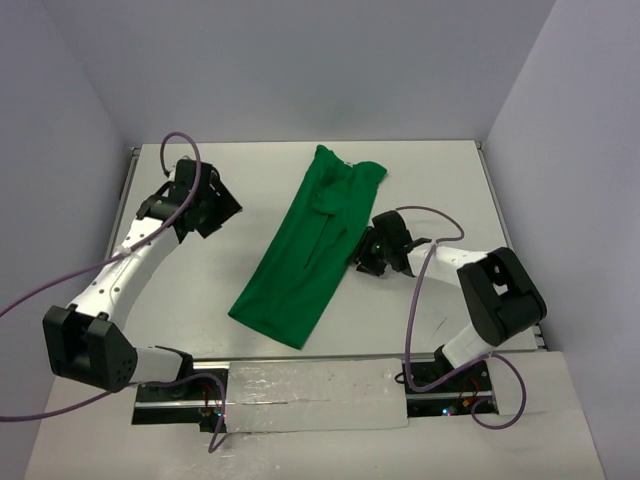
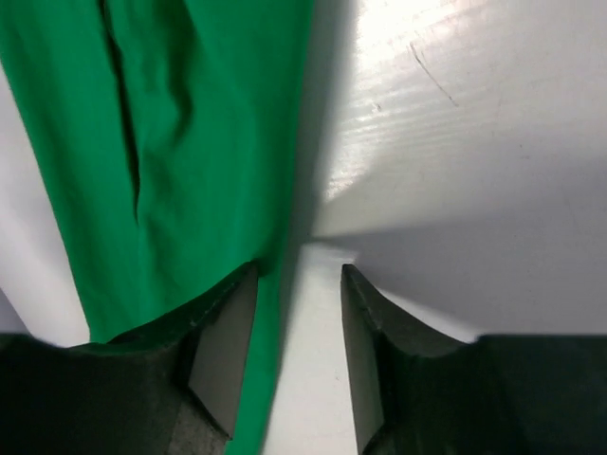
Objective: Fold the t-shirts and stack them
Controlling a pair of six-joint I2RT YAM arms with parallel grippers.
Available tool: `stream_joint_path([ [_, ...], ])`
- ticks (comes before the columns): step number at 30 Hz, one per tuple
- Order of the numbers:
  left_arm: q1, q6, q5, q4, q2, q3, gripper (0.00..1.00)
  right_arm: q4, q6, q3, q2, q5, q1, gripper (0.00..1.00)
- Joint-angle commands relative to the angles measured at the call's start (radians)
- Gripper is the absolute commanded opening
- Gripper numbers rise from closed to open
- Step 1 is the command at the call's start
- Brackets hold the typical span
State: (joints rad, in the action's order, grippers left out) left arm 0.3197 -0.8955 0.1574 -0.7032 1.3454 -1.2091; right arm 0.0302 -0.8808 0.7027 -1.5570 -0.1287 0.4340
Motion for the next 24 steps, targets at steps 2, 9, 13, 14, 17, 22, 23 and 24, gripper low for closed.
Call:
stream_joint_path([
  [2, 0.114, 0.131, -0.055, 0.108, 0.267, -0.207, 0.71, -0.022, 0.013, -0.003, 0.089, 0.045, -0.033, 0.62],
  [9, 0.169, 0.325, 0.072, 0.025, 0.712, -0.687, 0.84, 0.127, 0.075, -0.093, 0.394, 0.074, -0.118, 0.78],
  [13, 0.171, 0.437, -0.021, 0.107, 0.84, -0.796, 0.88, 0.233, 0.117, -0.078, 0.533, 0.102, -0.143, 0.79],
  [14, 0.173, 0.465, -0.043, 0.124, 0.888, -0.827, 0.88, 0.252, 0.124, -0.066, 0.554, 0.105, -0.147, 0.79],
  [17, 0.179, 0.527, -0.082, 0.112, 0.993, -0.938, 0.88, 0.296, 0.138, -0.04, 0.595, 0.111, -0.155, 0.8],
  [22, 0.169, 0.519, -0.078, 0.134, 1.071, -0.987, 0.85, 0.303, 0.146, -0.038, 0.632, 0.104, -0.158, 0.8],
  [23, 0.162, 0.501, -0.087, 0.15, 1.071, -0.974, 0.82, 0.291, 0.145, -0.045, 0.625, 0.096, -0.158, 0.79],
  [24, 0.156, 0.487, -0.103, 0.169, 1.066, -0.956, 0.79, 0.276, 0.142, -0.053, 0.612, 0.084, -0.158, 0.77],
])
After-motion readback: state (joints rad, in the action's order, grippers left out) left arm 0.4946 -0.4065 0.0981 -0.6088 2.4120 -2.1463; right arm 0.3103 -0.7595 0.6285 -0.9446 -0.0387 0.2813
